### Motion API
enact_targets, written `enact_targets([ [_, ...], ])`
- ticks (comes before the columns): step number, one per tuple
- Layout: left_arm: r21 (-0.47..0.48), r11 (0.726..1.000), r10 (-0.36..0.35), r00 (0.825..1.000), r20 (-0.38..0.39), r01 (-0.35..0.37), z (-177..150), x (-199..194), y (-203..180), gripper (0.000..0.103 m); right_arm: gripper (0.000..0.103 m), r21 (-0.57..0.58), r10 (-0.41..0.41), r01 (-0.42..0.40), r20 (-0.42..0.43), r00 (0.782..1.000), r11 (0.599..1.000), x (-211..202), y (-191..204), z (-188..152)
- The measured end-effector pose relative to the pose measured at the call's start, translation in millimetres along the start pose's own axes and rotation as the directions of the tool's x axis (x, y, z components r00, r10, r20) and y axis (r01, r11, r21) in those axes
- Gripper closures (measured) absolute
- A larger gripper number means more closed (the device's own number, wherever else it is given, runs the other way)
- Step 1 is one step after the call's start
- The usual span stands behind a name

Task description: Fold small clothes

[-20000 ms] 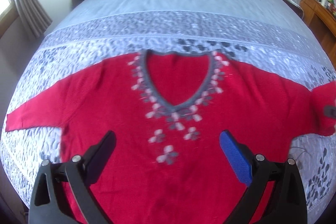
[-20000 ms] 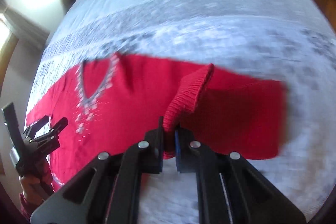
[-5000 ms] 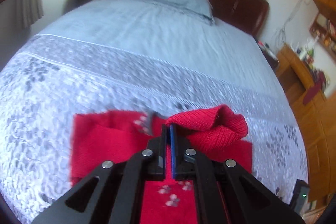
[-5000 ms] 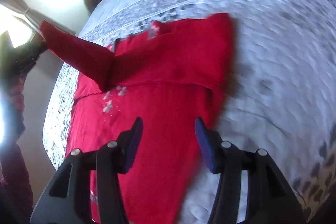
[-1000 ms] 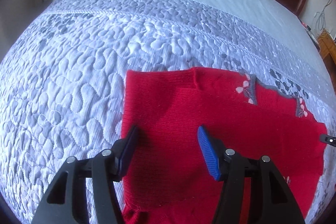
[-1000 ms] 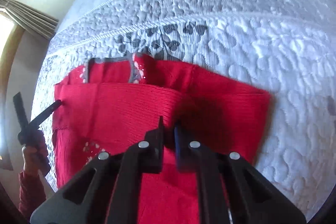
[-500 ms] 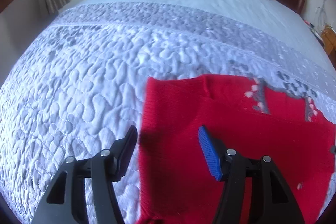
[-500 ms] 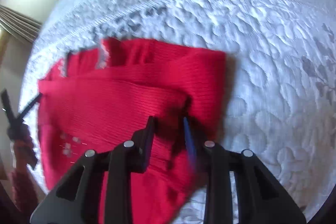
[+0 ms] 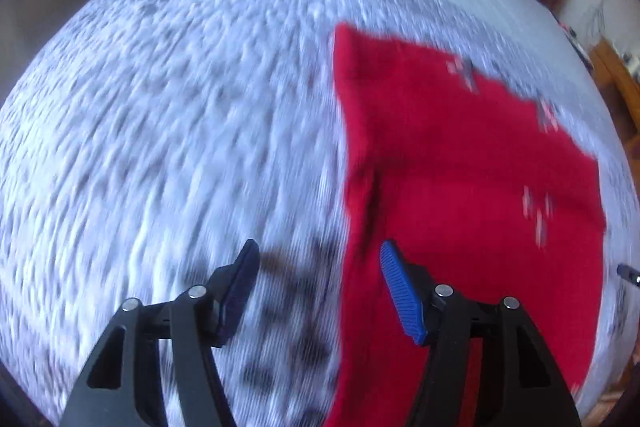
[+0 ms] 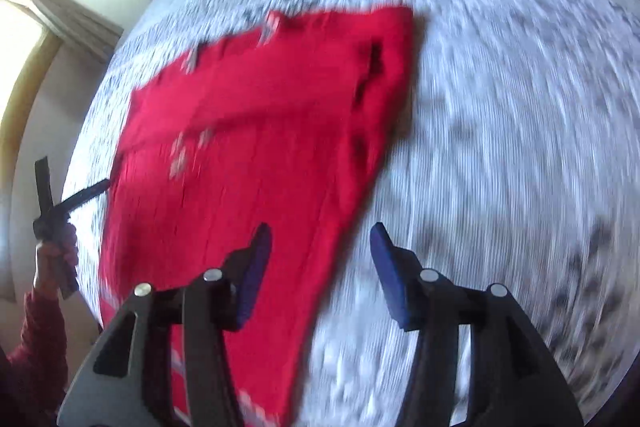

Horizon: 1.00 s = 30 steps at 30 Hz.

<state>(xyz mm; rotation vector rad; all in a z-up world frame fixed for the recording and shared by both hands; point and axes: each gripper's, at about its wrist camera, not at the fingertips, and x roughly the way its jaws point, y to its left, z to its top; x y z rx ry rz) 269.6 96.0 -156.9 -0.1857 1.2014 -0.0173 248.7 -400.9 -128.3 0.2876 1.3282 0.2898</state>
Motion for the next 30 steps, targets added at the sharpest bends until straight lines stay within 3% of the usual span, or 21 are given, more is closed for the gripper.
enact_targets([
  [4, 0.016, 0.999, -0.039, 0.999, -0.029, 0.04, -76.2, -34.6, 6.6, 0.039, 0.048, -0.018, 0.0, 0.0, -0.05, 0.999, 1.0, -12.2, 16.5, -80.9],
  [6, 0.022, 0.998, -0.05, 0.998, -0.037, 0.05, -102.4, -45.8, 6.0, 0.038, 0.042, -0.023, 0.017, -0.019, -0.082, 0.997, 1.0, -13.8, 25.8, -119.2],
  [10, 0.0, 0.997, -0.079, 0.995, -0.062, 0.079, -139.7, -59.2, 9.8, 0.037, 0.041, 0.004, 0.08, -0.08, -0.106, 0.991, 0.997, -11.4, 34.8, -166.8],
  [13, -0.008, 0.994, -0.108, 0.991, -0.075, 0.108, -159.0, -68.0, 12.3, 0.037, 0.04, 0.009, 0.089, -0.088, -0.116, 0.989, 0.996, -6.9, 40.7, -185.7],
  [20, 0.074, 0.994, -0.069, 0.99, -0.126, 0.079, -191.3, -71.5, 2.0, 0.042, 0.043, -0.03, 0.111, -0.116, -0.13, 0.985, 0.993, -2.2, 60.9, -211.1],
  [21, 0.076, 0.995, -0.062, 0.991, -0.122, 0.071, -194.1, -71.7, 2.4, 0.048, 0.046, -0.038, 0.103, -0.108, -0.125, 0.987, 0.993, -1.4, 62.6, -214.9],
  [23, 0.069, 0.996, -0.053, 0.992, -0.118, 0.061, -200.4, -72.6, 4.5, 0.077, 0.058, -0.039, 0.066, -0.071, -0.103, 0.992, 0.997, -2.2, 63.4, -219.7],
  [25, 0.012, 0.994, -0.105, 0.988, -0.115, 0.108, -206.0, -76.5, 12.4, 0.095, 0.095, -0.01, 0.096, -0.098, -0.103, 0.99, 0.995, -3.5, 63.1, -222.3],
  [27, -0.04, 0.988, -0.15, 0.983, -0.103, 0.146, -214.0, -82.2, 18.1, 0.096, 0.097, 0.023, 0.159, -0.158, -0.1, 0.982, 0.987, -6.3, 62.1, -226.9],
  [30, -0.033, 0.984, -0.179, 0.981, -0.081, 0.176, -222.4, -94.5, 19.4, 0.097, 0.097, 0.023, 0.166, -0.165, -0.08, 0.983, 0.986, -15.5, 64.4, -233.2],
])
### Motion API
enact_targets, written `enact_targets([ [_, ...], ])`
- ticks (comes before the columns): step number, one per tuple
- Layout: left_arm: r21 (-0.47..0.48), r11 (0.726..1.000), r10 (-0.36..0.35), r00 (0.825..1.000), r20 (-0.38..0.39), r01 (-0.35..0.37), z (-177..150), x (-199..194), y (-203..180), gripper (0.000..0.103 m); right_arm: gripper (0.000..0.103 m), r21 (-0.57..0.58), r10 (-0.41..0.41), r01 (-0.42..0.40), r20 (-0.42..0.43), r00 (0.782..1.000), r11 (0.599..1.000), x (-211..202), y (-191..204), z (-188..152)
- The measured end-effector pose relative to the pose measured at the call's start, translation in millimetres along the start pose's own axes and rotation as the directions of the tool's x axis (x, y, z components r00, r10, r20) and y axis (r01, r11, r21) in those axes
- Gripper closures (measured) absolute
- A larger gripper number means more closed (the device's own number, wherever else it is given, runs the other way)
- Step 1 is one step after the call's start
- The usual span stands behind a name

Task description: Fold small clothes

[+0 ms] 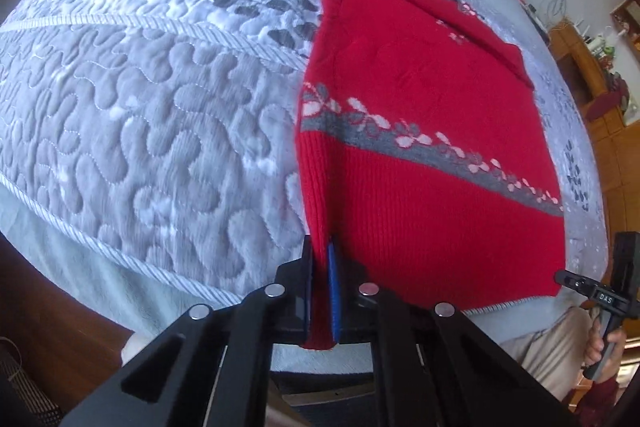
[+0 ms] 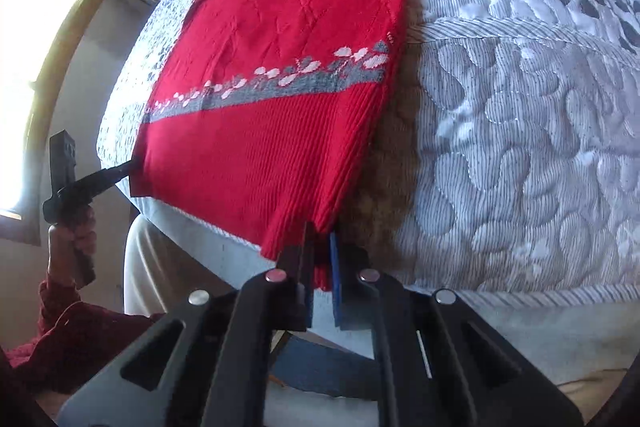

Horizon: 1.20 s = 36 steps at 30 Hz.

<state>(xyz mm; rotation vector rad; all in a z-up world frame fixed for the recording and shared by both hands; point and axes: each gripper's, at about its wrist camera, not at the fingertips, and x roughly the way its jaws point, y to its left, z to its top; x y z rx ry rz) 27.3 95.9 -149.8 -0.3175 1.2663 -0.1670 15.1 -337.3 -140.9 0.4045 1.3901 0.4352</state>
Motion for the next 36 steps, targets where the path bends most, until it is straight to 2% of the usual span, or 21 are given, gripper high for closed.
enact_targets([
  [2, -0.014, 0.999, -0.038, 0.999, 0.009, 0.038, -2.7, -7.2, 0.8, 0.097, 0.098, 0.038, 0.063, -0.064, 0.032, 0.998, 0.997, -12.1, -4.0, -1.8],
  [4, -0.02, 0.999, -0.048, 0.999, 0.023, 0.048, -0.5, -14.9, 3.3, 0.097, 0.098, 0.057, 0.09, -0.093, 0.057, 0.994, 0.994, -22.5, -5.9, -1.1],
  [8, -0.102, 0.982, -0.155, 0.986, 0.068, 0.161, 22.1, -34.6, 15.6, 0.097, 0.098, 0.064, 0.162, -0.169, 0.104, 0.981, 0.984, -45.4, -5.0, 3.8],
  [11, -0.095, 0.974, -0.199, 0.976, 0.088, 0.207, 30.4, -49.1, 6.1, 0.097, 0.098, 0.057, 0.202, -0.208, 0.096, 0.975, 0.976, -60.1, -7.9, 4.1],
  [14, -0.081, 0.972, -0.217, 0.974, 0.062, 0.221, 36.6, -51.5, -0.1, 0.097, 0.098, 0.087, 0.23, -0.235, 0.063, 0.971, 0.968, -57.7, -17.5, 5.8],
  [17, -0.14, 0.953, -0.264, 0.963, 0.053, 0.269, 56.1, -44.3, 1.4, 0.097, 0.099, 0.13, 0.318, -0.324, 0.064, 0.946, 0.937, -57.3, -32.1, 20.1],
  [19, -0.168, 0.934, -0.307, 0.949, 0.079, 0.316, 81.1, -45.4, -0.7, 0.097, 0.099, 0.125, 0.366, -0.375, 0.093, 0.926, 0.918, -69.7, -35.9, 45.4],
  [21, -0.144, 0.937, -0.304, 0.947, 0.105, 0.317, 112.1, -47.2, -8.4, 0.097, 0.099, 0.105, 0.387, -0.401, 0.128, 0.913, 0.91, -84.8, -35.6, 84.1],
  [22, -0.124, 0.943, -0.294, 0.948, 0.117, 0.308, 130.8, -48.0, -15.4, 0.097, 0.099, 0.094, 0.382, -0.396, 0.138, 0.914, 0.914, -91.2, -34.3, 102.2],
  [26, -0.07, 0.963, -0.244, 0.952, 0.186, 0.26, 218.9, -42.2, -40.9, 0.097, 0.099, 0.067, 0.341, -0.357, 0.174, 0.924, 0.932, -109.4, -36.7, 192.8],
  [29, -0.1, 0.965, -0.214, 0.95, 0.226, 0.241, 279.6, -22.5, -46.7, 0.097, 0.099, 0.109, 0.299, -0.323, 0.188, 0.936, 0.94, -106.9, -50.6, 261.1],
  [31, -0.122, 0.964, -0.201, 0.951, 0.235, 0.234, 312.3, -1.3, -48.2, 0.097, 0.099, 0.161, 0.289, -0.32, 0.188, 0.938, 0.934, -99.6, -67.4, 302.5],
  [33, -0.144, 0.969, -0.159, 0.955, 0.25, 0.199, 342.6, 18.8, -49.2, 0.097, 0.099, 0.206, 0.247, -0.281, 0.177, 0.953, 0.937, -83.5, -77.9, 345.2],
  [36, -0.193, 0.968, -0.11, 0.962, 0.25, 0.16, 381.2, 54.0, -47.2, 0.098, 0.099, 0.268, 0.197, -0.232, 0.149, 0.969, 0.935, -52.6, -91.0, 388.4],
])
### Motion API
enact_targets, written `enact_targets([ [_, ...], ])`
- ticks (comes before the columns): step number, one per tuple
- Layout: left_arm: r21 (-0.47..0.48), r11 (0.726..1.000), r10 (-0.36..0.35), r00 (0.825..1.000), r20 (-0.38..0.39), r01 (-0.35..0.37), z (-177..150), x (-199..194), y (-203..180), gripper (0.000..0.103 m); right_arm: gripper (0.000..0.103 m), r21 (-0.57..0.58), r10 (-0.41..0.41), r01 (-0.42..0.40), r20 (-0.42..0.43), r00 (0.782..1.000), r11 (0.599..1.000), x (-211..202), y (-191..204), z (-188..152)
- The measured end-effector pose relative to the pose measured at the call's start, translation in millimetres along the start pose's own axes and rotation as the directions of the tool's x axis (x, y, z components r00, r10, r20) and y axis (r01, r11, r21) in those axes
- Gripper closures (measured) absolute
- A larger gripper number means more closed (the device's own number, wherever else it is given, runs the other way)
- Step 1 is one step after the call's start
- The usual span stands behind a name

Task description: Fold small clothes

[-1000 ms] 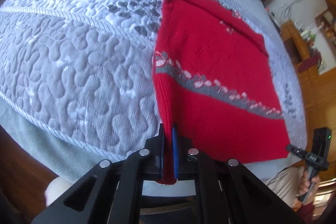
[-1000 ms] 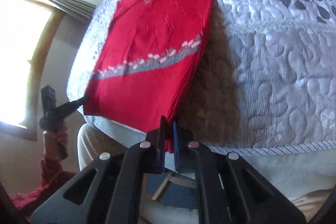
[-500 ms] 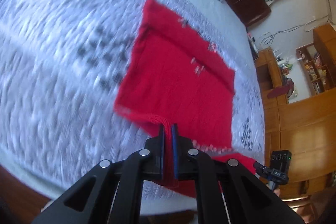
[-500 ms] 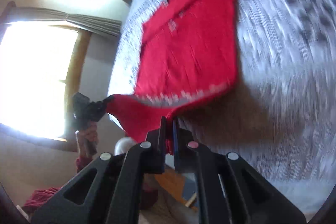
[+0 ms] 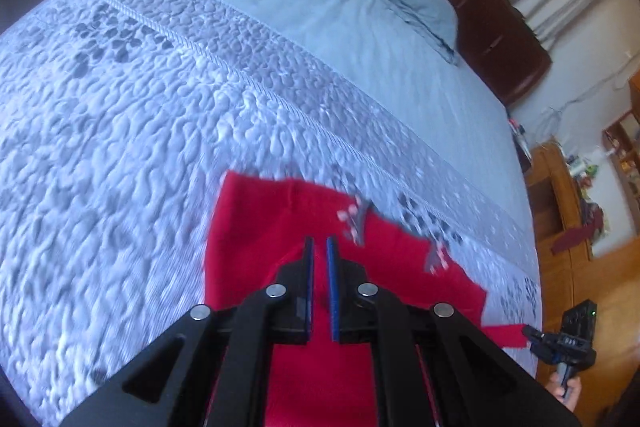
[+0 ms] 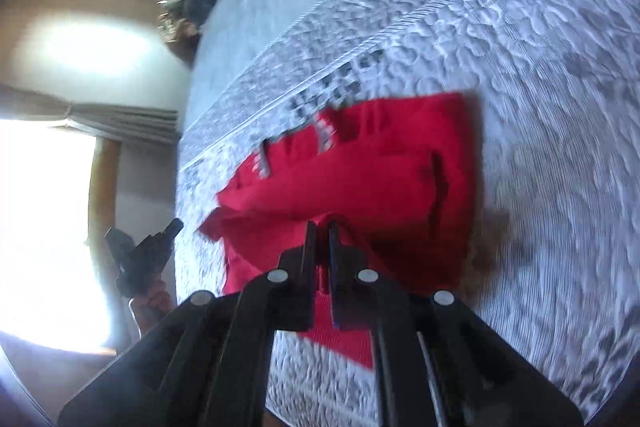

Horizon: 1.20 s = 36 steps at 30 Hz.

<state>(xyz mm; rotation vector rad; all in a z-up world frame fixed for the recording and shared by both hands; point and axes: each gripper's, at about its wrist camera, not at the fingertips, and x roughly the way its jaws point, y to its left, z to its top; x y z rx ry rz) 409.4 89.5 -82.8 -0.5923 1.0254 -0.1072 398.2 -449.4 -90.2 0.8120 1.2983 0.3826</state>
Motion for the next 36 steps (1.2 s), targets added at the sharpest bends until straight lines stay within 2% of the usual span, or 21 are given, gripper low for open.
enact_targets([
  [2, -0.028, 0.999, 0.041, 0.999, -0.004, -0.041, 12.7, 26.3, 4.4, 0.098, 0.099, 0.038, -0.046, 0.047, -0.017, 0.999, 0.998, 23.5, -11.2, 22.1],
  [5, -0.008, 0.998, 0.067, 0.998, -0.015, -0.067, 19.7, 49.6, 10.0, 0.098, 0.098, 0.076, -0.109, 0.11, -0.016, 0.994, 0.991, 44.2, -32.6, 37.3],
  [6, 0.009, 0.998, 0.059, 0.998, -0.032, -0.059, 18.7, 53.3, 12.0, 0.098, 0.09, 0.091, -0.137, 0.138, -0.018, 0.99, 0.986, 48.0, -39.5, 38.9],
  [7, 0.031, 0.999, 0.044, 0.998, -0.05, -0.042, 16.8, 54.7, 13.1, 0.098, 0.068, 0.087, -0.199, 0.2, -0.019, 0.98, 0.976, 50.0, -46.6, 38.6],
  [8, 0.066, 0.998, 0.026, 0.997, -0.078, -0.021, 13.3, 56.0, 13.9, 0.097, 0.055, 0.052, -0.245, 0.245, -0.005, 0.969, 0.968, 48.8, -50.0, 36.4],
  [9, 0.094, 0.995, 0.024, 0.995, -0.096, -0.015, 11.1, 57.7, 13.5, 0.096, 0.049, 0.028, -0.254, 0.254, 0.007, 0.967, 0.967, 46.7, -50.7, 34.3],
  [10, 0.138, 0.99, 0.034, 0.992, -0.119, -0.017, 7.8, 59.7, 12.8, 0.096, 0.049, 0.002, -0.248, 0.248, 0.021, 0.969, 0.969, 41.7, -52.3, 30.7],
  [13, 0.188, 0.982, 0.031, 0.988, -0.154, -0.001, 2.7, 64.7, 7.7, 0.094, 0.049, -0.006, -0.181, 0.182, 0.039, 0.983, 0.983, 29.1, -52.6, 23.8],
  [15, 0.223, 0.975, 0.048, 0.985, -0.164, -0.01, 1.5, 72.9, -1.5, 0.086, 0.049, -0.046, -0.187, 0.189, 0.034, 0.982, 0.981, 26.6, -44.8, 22.7],
  [16, 0.239, 0.971, 0.066, 0.985, -0.159, -0.026, 1.2, 76.5, -6.2, 0.078, 0.048, -0.076, -0.216, 0.217, 0.029, 0.976, 0.973, 26.7, -39.6, 22.2],
  [17, 0.264, 0.964, 0.087, 0.984, -0.155, -0.043, 0.8, 81.7, -12.1, 0.066, 0.048, -0.089, -0.231, 0.232, 0.028, 0.973, 0.969, 24.9, -35.5, 21.4],
  [19, 0.301, 0.951, 0.119, 0.981, -0.155, -0.068, 0.4, 92.2, -21.0, 0.059, 0.046, -0.099, -0.251, 0.252, 0.028, 0.968, 0.963, 27.2, -31.6, 24.4],
  [23, 0.332, 0.941, 0.131, 0.973, -0.188, -0.063, -0.9, 114.3, -32.8, 0.059, 0.045, -0.098, -0.274, 0.272, -0.001, 0.962, 0.957, 37.3, -36.8, 30.9],
  [26, 0.357, 0.932, 0.14, 0.97, -0.197, -0.062, -4.6, 125.2, -40.0, 0.064, 0.048, -0.113, -0.233, 0.228, -0.038, 0.972, 0.967, 49.1, -39.0, 31.4],
  [27, 0.366, 0.929, 0.141, 0.971, -0.195, -0.061, -5.4, 128.0, -41.5, 0.071, 0.049, -0.118, -0.221, 0.215, -0.039, 0.975, 0.97, 53.0, -39.0, 32.7],
  [28, 0.375, 0.925, 0.142, 0.97, -0.199, -0.059, -6.0, 130.7, -42.4, 0.086, 0.049, -0.12, -0.221, 0.215, -0.039, 0.975, 0.969, 55.3, -37.4, 34.1],
  [29, 0.384, 0.921, 0.153, 0.968, -0.199, -0.066, -6.5, 134.5, -42.8, 0.097, 0.049, -0.125, -0.227, 0.22, -0.041, 0.973, 0.967, 59.1, -37.2, 36.1],
  [30, 0.387, 0.919, 0.16, 0.968, -0.192, -0.075, -6.3, 136.2, -42.4, 0.101, 0.053, -0.128, -0.238, 0.231, -0.039, 0.971, 0.964, 60.6, -36.8, 37.3],
  [33, 0.361, 0.93, 0.146, 0.972, -0.183, -0.072, -3.0, 137.6, -38.0, 0.102, 0.057, -0.151, -0.27, 0.266, -0.008, 0.963, 0.952, 65.5, -32.4, 42.7],
  [36, 0.349, 0.933, 0.143, 0.982, -0.127, -0.091, 1.5, 128.7, -33.0, 0.102, 0.058, -0.156, -0.327, 0.343, 0.116, 0.938, 0.926, 48.9, -22.5, 40.5],
])
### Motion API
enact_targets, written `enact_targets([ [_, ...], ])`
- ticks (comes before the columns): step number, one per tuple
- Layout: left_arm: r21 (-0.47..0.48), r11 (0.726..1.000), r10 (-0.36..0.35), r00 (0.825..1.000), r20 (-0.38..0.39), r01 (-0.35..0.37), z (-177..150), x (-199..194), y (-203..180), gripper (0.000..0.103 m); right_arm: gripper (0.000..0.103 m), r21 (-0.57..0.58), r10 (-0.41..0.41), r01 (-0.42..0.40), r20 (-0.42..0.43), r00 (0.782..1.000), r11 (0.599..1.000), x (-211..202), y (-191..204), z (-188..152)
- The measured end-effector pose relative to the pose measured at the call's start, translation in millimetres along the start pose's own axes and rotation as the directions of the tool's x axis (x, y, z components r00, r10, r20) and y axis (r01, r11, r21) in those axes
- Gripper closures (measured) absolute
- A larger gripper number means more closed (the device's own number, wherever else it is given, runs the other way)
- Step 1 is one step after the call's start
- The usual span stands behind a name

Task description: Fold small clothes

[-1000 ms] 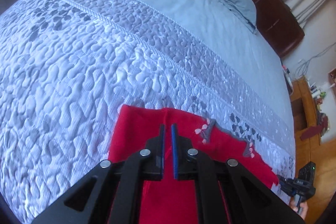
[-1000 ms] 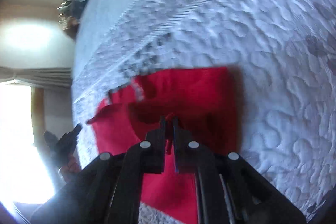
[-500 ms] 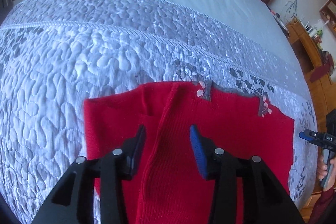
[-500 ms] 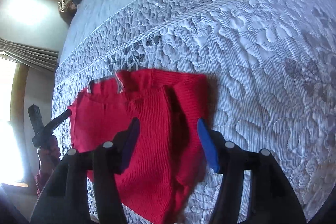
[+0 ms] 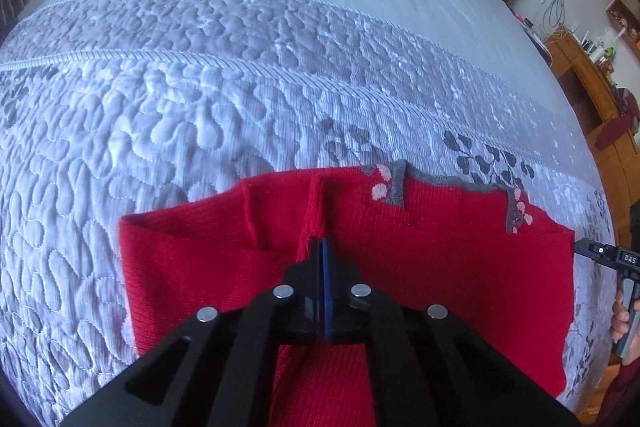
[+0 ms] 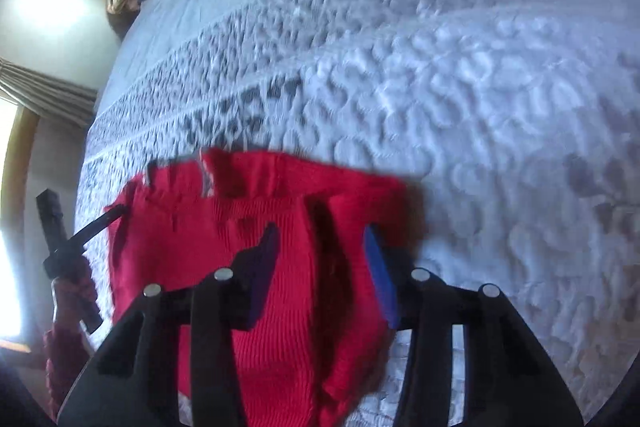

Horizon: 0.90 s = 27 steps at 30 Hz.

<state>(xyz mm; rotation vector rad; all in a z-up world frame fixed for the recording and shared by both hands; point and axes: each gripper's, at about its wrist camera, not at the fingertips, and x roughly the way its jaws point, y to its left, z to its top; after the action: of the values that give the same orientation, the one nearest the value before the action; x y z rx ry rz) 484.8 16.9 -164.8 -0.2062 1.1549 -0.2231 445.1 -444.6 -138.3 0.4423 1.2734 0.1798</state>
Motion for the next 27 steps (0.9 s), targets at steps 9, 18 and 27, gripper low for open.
enact_targets([
  [9, -0.09, 0.996, -0.02, 0.997, 0.075, 0.027, 2.8, -12.9, 24.0, 0.103, 0.051, -0.049, -0.001, -0.002, -0.061, 0.998, 0.999, 13.0, 11.3, -0.5],
  [18, -0.038, 0.999, 0.018, 0.999, 0.026, -0.017, -0.7, 6.3, 14.9, 0.101, 0.098, -0.006, 0.046, -0.047, -0.112, 0.993, 0.999, 38.8, 5.2, 6.8],
  [27, -0.133, 0.986, 0.131, 0.945, 0.298, -0.095, 7.4, -34.9, 23.1, 0.103, 0.1, -0.115, 0.101, -0.089, 0.108, 0.989, 0.989, -8.5, 31.5, 25.6],
])
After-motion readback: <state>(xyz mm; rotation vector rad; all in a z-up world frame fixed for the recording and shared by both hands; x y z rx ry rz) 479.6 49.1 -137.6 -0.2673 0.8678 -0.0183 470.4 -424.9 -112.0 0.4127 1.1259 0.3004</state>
